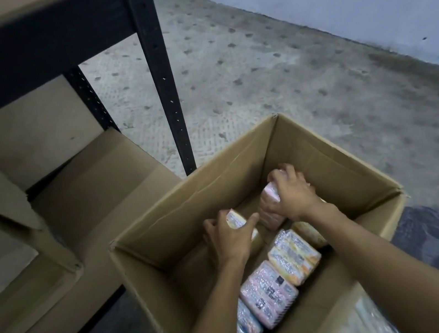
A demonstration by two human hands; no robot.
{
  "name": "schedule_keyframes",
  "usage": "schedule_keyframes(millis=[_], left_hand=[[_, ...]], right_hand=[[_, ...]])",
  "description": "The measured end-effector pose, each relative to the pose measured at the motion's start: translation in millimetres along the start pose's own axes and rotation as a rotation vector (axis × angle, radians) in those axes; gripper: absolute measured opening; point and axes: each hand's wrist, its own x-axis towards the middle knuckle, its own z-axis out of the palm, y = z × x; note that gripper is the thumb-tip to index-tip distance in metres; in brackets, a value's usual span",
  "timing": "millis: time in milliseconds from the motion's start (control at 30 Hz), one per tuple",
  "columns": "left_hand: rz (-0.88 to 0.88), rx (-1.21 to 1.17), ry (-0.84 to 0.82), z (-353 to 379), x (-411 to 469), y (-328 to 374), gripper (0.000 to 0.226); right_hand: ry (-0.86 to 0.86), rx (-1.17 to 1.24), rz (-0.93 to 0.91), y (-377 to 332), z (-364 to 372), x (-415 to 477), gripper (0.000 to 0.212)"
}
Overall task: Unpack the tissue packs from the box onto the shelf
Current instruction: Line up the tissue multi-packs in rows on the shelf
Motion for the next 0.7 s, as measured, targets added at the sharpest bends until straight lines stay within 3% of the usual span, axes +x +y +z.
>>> schedule_keyframes(millis=[200, 700], left_hand=[[-0.072, -0.096, 0.010, -11.7, 2.2, -5.4, 0.050], [0.143, -0.163, 0.067, -63.6, -35.7, 25.6, 0.044]], right_hand=[[0.008, -0.149, -0.024, -2.3, 3.0, -4.4, 0.051], [0.239, 0.161, -0.018, 0.8, -61.0, -72.3, 0.045]])
